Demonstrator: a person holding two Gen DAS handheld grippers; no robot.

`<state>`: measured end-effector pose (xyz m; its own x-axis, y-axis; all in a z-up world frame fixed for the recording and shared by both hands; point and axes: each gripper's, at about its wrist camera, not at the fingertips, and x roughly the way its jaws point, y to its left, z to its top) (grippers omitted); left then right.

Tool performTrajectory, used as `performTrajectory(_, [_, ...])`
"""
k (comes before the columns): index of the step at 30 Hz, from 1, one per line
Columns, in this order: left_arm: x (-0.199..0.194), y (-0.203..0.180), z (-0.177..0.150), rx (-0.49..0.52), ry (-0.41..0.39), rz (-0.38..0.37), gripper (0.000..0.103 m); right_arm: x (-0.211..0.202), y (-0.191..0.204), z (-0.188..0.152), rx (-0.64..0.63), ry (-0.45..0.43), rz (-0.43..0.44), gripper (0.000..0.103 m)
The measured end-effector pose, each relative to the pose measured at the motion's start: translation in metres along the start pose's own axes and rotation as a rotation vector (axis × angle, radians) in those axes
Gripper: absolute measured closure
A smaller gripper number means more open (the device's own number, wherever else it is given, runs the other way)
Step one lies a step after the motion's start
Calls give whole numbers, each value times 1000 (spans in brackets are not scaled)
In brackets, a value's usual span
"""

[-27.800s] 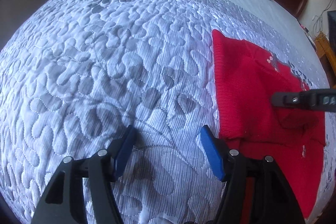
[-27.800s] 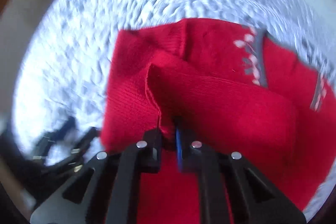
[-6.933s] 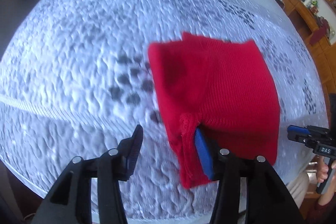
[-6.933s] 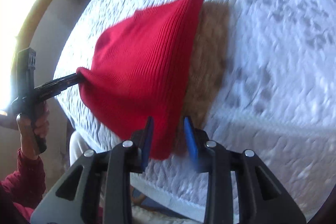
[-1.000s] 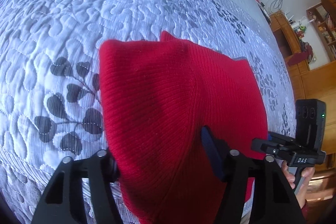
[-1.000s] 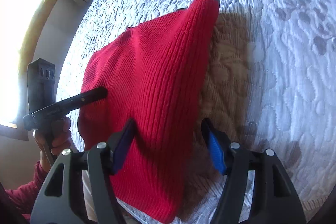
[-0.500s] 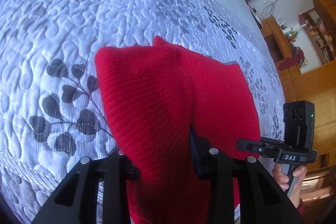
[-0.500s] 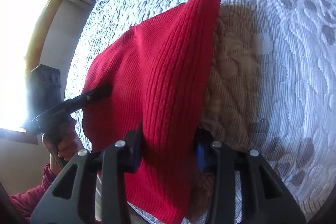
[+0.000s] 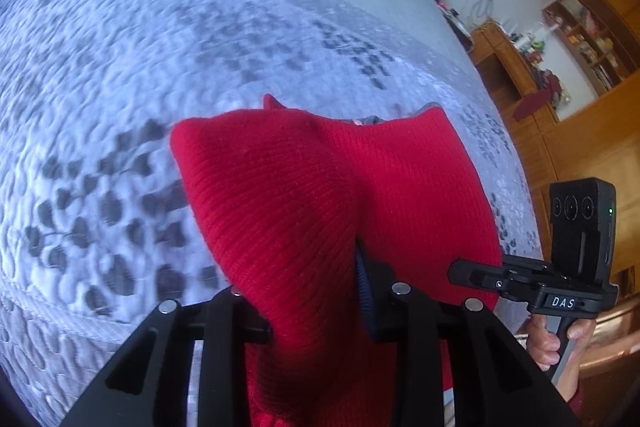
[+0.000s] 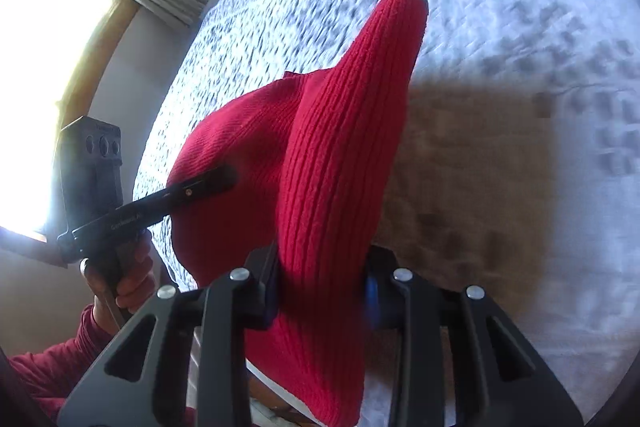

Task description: Fold small clothes

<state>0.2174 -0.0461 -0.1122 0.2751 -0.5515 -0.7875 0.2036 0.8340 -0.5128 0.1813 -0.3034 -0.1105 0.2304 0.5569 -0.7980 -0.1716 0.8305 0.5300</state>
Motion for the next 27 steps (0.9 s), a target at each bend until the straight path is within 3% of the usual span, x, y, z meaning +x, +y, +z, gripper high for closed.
performTrajectory(6, [20,-80,18,55,-33,-71,72,-74,-49,13,16,-72,-60,72])
performTrajectory(11, [69,-121,32,51,-16,-85,72,-94,-105,21,60,-76,-90,72])
performTrajectory(13, [94,-127,37,48,6,-68,73,-94,-116,21,69,-71,-94,72])
performTrajectory(16, [131,-126,40,60,36,0,84,-79,-151,22,119,-51,-109,72])
performTrajectory(19, [157,-113,40,48,72,57,84,-58,-200,10,223,-24,-89,71])
performTrajectory(23, [171,-102,33,70,84,95,73,-53,-225,-4,257,-50,-14,62])
performTrajectory(27, [158,-105,21,72,62,120,62,-64,-230,-19,256,-71,-10,52])
